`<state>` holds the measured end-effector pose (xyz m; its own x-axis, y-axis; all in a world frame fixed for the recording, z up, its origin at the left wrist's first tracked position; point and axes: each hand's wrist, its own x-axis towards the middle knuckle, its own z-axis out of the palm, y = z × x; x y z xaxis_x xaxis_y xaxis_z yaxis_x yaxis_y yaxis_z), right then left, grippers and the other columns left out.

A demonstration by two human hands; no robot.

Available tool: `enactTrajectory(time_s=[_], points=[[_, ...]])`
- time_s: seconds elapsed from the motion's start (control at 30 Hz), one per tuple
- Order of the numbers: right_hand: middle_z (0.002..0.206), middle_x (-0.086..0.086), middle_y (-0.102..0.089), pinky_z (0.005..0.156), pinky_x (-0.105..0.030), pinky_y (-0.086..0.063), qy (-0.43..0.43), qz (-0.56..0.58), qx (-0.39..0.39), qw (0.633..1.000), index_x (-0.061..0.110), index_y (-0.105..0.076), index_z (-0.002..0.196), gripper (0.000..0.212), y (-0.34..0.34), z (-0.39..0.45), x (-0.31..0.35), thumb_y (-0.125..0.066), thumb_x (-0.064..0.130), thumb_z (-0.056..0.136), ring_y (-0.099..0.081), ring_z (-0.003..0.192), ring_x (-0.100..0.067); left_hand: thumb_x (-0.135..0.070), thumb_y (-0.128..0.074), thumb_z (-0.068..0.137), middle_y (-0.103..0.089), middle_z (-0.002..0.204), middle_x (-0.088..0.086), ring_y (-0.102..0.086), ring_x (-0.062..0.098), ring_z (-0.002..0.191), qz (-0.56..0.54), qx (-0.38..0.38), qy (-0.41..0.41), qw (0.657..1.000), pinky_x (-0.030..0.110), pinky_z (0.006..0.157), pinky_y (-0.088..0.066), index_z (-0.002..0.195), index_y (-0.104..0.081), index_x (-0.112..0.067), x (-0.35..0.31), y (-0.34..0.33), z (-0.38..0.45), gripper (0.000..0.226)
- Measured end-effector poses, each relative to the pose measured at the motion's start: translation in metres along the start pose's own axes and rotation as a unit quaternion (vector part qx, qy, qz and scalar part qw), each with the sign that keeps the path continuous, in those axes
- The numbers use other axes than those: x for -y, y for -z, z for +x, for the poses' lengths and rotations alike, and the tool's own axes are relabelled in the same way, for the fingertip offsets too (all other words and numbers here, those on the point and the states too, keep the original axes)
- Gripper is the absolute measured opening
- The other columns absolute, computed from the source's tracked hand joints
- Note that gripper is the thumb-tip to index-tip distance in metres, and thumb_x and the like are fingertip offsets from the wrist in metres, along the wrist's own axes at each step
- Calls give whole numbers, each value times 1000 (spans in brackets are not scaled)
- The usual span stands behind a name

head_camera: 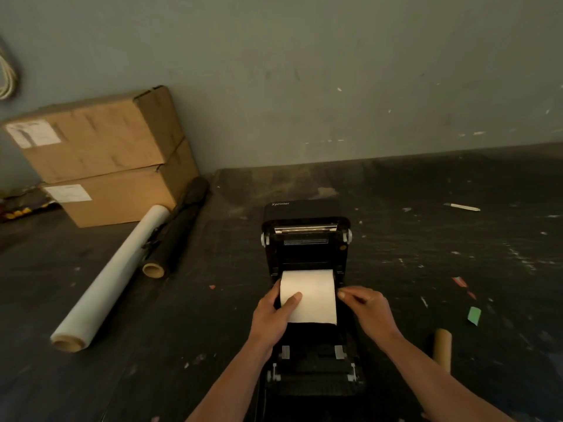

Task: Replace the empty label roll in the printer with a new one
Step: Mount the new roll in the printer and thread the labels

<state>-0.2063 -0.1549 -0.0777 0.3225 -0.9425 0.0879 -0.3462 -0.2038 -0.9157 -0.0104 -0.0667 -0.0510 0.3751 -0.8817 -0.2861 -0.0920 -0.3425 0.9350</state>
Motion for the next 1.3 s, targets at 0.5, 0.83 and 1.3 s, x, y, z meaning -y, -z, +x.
enactTrajectory(time_s=[0.5,0.83,1.3], points=[[102,8,-65,86,-11,-41,8,-77,10,997,16,-71,104,20,-1,-1,-13,-64,9,87,-60,94,-1,-51,-59,89,-36,153,-2,-41,21,135,82,-47,-24,995,46,112,-36,148,-32,-35,15,-20,-2,68],[119,6,-63,83,1,-37,85,-158,56,982,18,-66,115,30,6,-5,-15,-66,12,85,-53,106,4,-61,-52,86,-36,153,-1,-33,23,142,165,-94,-28,981,56,114,-27,146,-38,-28,16,-27,-7,70],[120,2,-62,96,-23,-45,121,-222,54,966,18,-64,119,33,5,-8,-13,-66,17,86,-57,110,-9,-79,-43,64,-53,137,-5,-51,18,125,172,-82,-26,981,51,107,-39,138,-47,-31,17,-23,0,88]])
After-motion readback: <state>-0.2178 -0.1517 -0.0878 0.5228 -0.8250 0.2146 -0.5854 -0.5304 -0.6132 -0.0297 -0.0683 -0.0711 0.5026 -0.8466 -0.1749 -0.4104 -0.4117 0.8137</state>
